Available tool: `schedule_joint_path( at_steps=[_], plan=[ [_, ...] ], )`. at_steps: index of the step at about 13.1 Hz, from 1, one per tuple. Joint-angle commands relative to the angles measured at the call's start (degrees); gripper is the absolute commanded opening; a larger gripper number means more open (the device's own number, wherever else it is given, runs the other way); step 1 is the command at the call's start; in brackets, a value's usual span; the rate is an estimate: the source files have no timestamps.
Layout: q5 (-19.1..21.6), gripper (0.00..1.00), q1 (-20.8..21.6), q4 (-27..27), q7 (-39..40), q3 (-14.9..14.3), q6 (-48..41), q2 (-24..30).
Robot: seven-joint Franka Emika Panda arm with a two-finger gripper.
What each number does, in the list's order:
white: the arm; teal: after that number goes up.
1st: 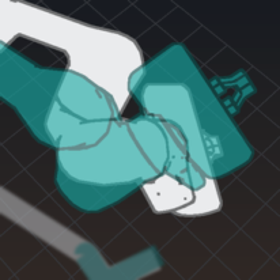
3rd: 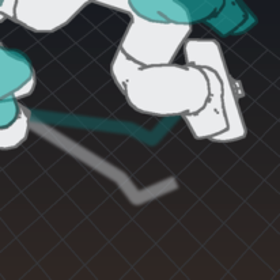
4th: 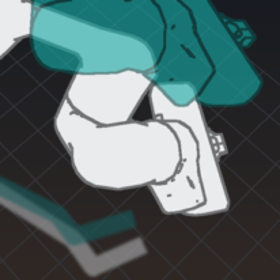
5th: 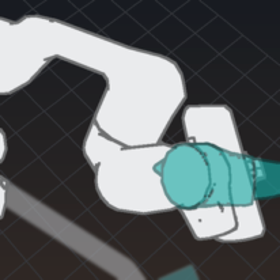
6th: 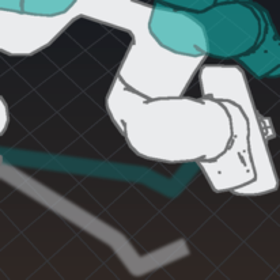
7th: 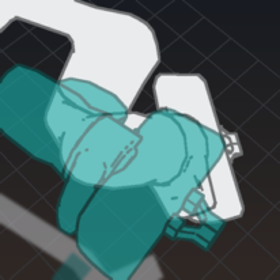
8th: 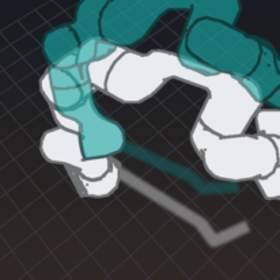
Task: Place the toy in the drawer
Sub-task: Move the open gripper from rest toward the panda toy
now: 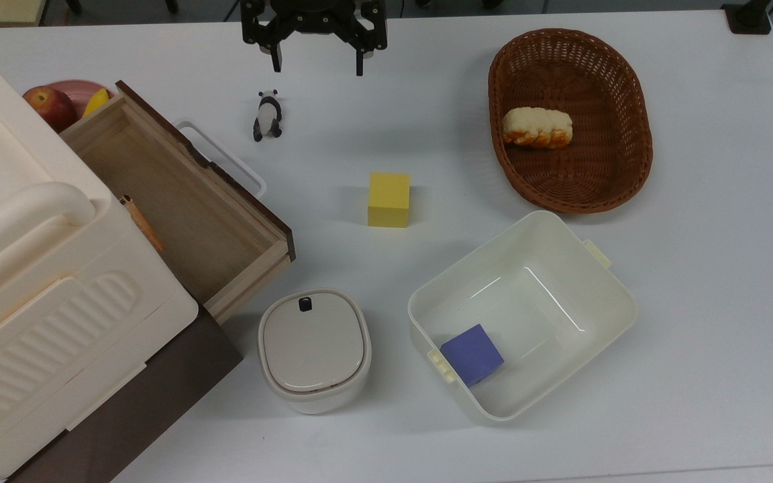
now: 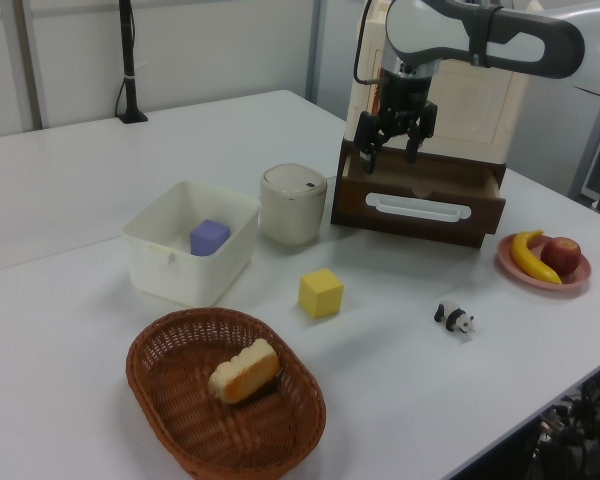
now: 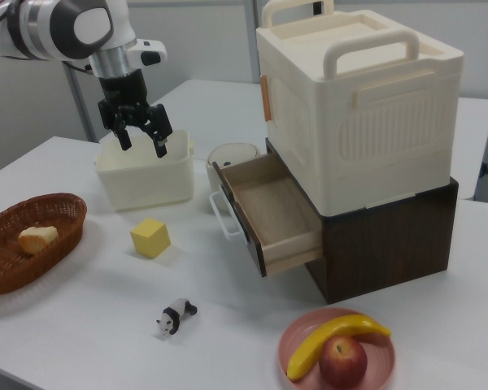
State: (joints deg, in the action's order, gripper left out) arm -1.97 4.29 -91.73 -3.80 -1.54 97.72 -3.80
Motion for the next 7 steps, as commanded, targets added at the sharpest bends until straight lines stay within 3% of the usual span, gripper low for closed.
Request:
schedule_joint_path(
  at_steps=[1,5,7],
  plan=[
    [-0.39,1.0,0.37,0.14,1.25,-0.57,-1.73,1.07],
    [0.3,1.0,0.01,-0.03,2.47,-0.75,-1.65,1.07],
    [0.3,1.0,-1.13,-0.73,-0.49,-0.4,-0.95,1.77]
  ],
)
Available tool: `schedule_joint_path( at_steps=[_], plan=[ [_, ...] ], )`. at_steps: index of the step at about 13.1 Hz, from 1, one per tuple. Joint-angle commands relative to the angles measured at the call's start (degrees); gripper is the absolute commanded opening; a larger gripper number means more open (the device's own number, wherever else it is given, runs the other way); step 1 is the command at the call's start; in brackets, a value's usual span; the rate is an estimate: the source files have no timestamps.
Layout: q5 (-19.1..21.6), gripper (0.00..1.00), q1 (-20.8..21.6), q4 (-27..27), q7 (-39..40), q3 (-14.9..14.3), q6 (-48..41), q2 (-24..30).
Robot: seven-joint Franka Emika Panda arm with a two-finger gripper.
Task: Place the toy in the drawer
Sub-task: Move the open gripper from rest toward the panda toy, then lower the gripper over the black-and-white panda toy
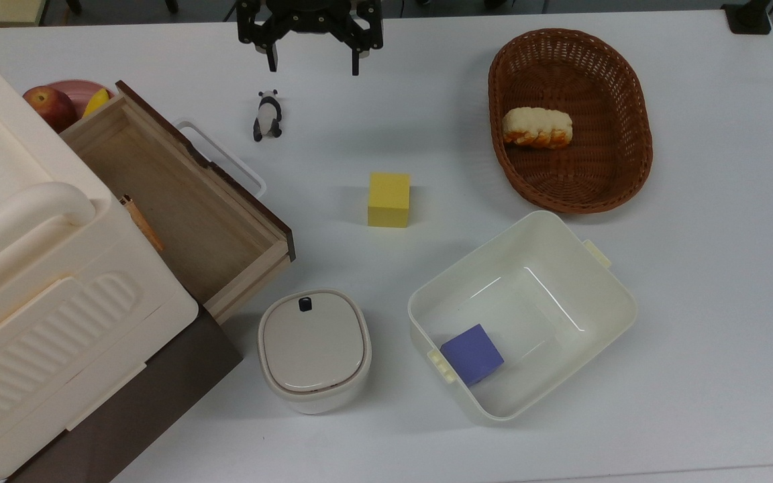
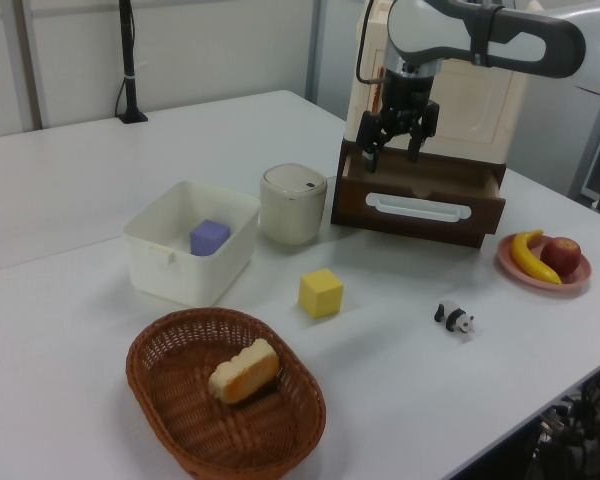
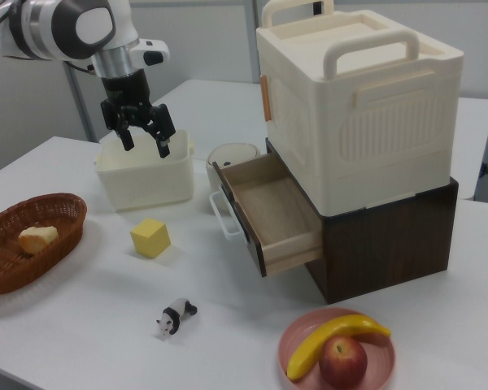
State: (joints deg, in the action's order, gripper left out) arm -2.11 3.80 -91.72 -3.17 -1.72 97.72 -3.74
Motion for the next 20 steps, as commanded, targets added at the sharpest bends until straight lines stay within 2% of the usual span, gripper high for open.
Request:
schedule_joint_path(
  at_steps=[1,2,3,4,5,10,11,13,16,20],
  plan=[
    [0.44,1.0,-0.81,-2.3,-3.14,-0.22,-0.95,2.59],
    [0.52,1.0,-0.99,-5.36,-4.12,-0.04,-0.86,4.25],
    [1.22,1.0,-3.69,-10.53,-4.12,1.52,0.71,7.32],
    [2.62,1.0,-7.54,-18.24,-4.13,4.32,5.42,11.7],
    [2.98,1.0,-8.8,-22.75,-4.13,5.05,9.04,14.26],
    [2.98,1.0,-9.86,-35.52,-2.64,4.44,13.19,18.94],
    [2.98,1.0,-11.43,-35.89,0.24,3.92,13.46,18.77],
    [2.98,1.0,-11.89,-36.85,2.55,3.3,16.52,17.46],
    [2.72,1.0,-12.06,-43.35,2.55,2.77,24.27,15.71],
    [2.11,1.0,-14.43,-42.93,2.55,1.89,34.1,5.09]
  ],
)
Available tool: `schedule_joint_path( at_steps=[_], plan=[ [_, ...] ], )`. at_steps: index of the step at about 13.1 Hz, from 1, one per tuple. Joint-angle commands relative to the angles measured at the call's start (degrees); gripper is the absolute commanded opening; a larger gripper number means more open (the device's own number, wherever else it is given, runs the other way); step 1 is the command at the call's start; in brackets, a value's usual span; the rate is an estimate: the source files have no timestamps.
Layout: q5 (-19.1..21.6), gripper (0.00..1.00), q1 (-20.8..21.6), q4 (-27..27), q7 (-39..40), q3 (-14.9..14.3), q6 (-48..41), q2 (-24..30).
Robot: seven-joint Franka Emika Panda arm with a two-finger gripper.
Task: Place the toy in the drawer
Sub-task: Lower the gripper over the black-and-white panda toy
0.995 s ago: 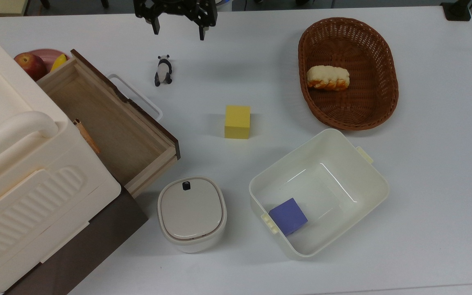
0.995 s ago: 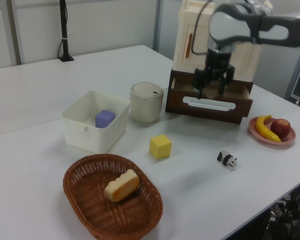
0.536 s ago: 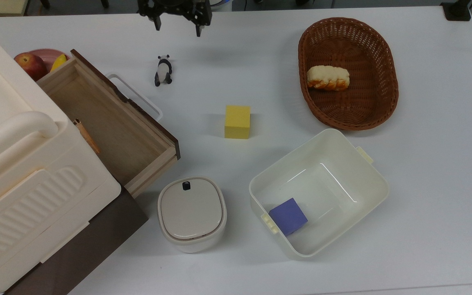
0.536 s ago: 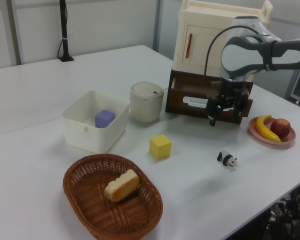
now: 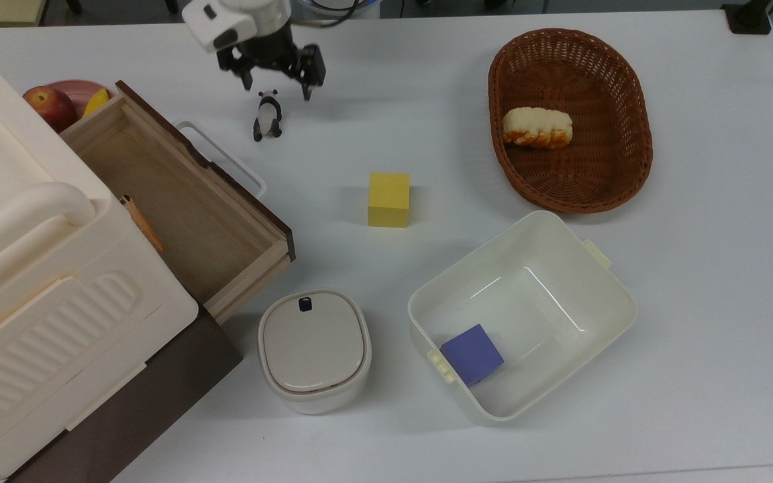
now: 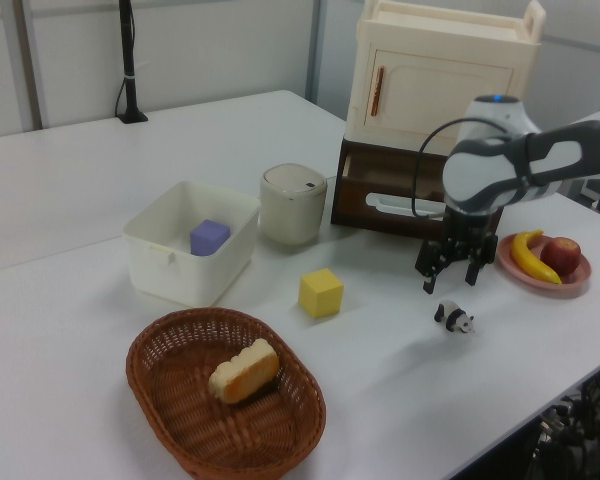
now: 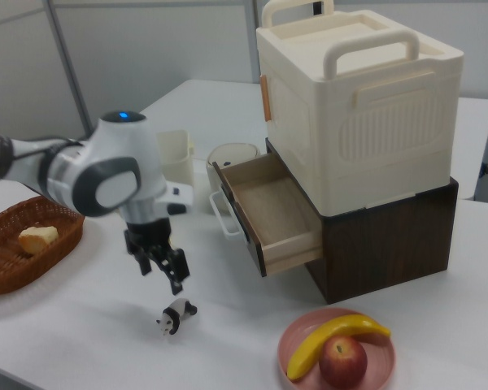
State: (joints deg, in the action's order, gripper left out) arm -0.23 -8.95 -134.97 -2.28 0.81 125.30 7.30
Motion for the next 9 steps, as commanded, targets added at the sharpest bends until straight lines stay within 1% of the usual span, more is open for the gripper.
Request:
schedule_joint_path(
  at_steps=[1,3,6,7,8,9],
  plan=[
    [-0.12,1.0,-2.12,0.41,1.75,-0.63,7.05,-6.76],
    [-1.26,1.0,-2.74,0.41,1.75,-0.63,7.06,-7.38],
    [-1.44,1.0,-3.0,0.41,1.67,-0.63,7.06,-7.47],
    [-1.44,0.88,-3.0,0.41,1.66,-0.63,7.06,-7.47],
    [-1.53,0.61,-2.91,0.41,1.66,-0.63,7.06,-7.47],
    [-1.44,0.55,-2.91,0.41,1.66,-0.63,7.06,-7.47]
  ],
)
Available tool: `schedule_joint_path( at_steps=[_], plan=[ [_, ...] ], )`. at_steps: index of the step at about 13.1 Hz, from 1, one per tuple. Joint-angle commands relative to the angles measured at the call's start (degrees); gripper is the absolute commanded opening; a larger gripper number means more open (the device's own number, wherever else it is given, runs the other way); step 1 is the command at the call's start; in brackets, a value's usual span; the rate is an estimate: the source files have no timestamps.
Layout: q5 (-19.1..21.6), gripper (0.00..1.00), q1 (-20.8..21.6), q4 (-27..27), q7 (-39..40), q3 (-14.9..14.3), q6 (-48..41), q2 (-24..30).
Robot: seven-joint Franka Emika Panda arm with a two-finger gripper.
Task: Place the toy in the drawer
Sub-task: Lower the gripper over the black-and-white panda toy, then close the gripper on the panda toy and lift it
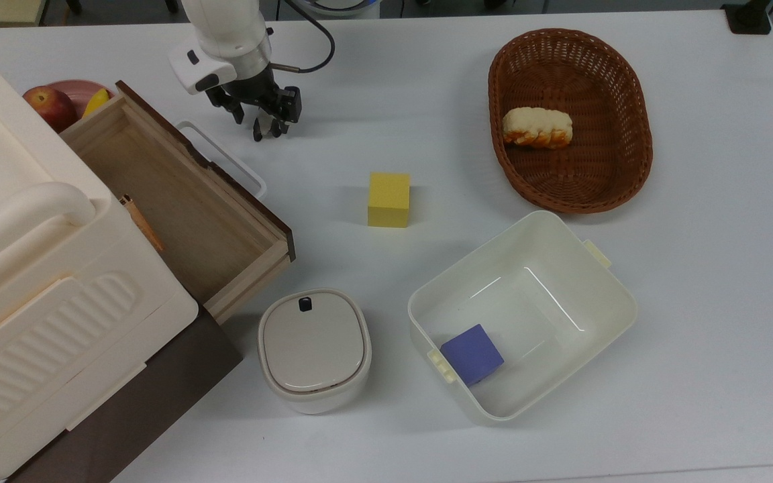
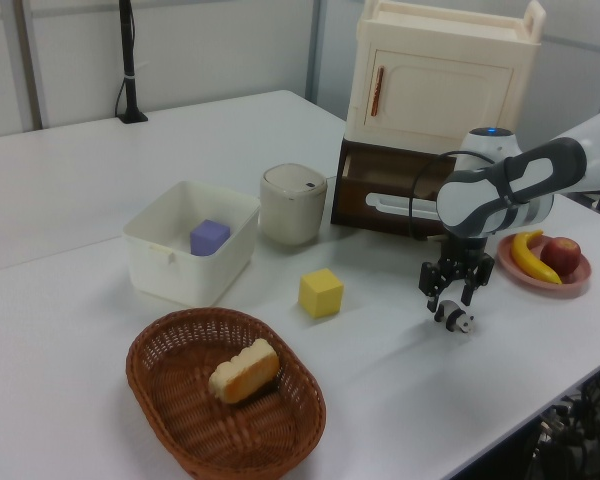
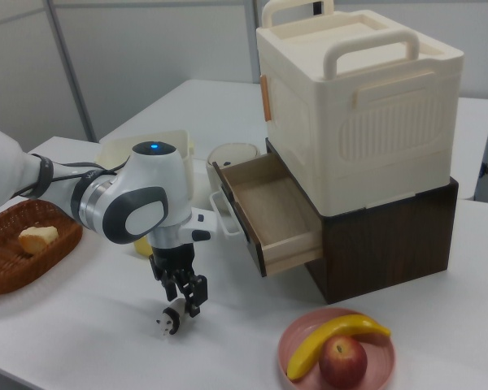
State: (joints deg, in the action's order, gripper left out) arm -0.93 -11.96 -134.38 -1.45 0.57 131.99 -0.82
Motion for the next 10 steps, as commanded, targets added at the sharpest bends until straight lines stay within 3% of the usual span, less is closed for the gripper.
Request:
schedule_joint_path(
  at_steps=[1,2,3,7,10],
  plan=[
    [-0.83,0.32,0.1,-0.18,1.19,-0.4,0.37,0.65],
    [-0.75,0.12,0.18,-0.18,2.41,-0.4,0.37,0.65],
    [-0.74,0.0,0.18,-0.18,3.29,-0.4,0.37,0.73],
    [-0.66,0.0,0.36,0.09,3.39,-0.31,0.28,0.91],
    [0.13,0.0,2.55,3.68,2.42,-0.4,-0.42,0.91]
  ],
)
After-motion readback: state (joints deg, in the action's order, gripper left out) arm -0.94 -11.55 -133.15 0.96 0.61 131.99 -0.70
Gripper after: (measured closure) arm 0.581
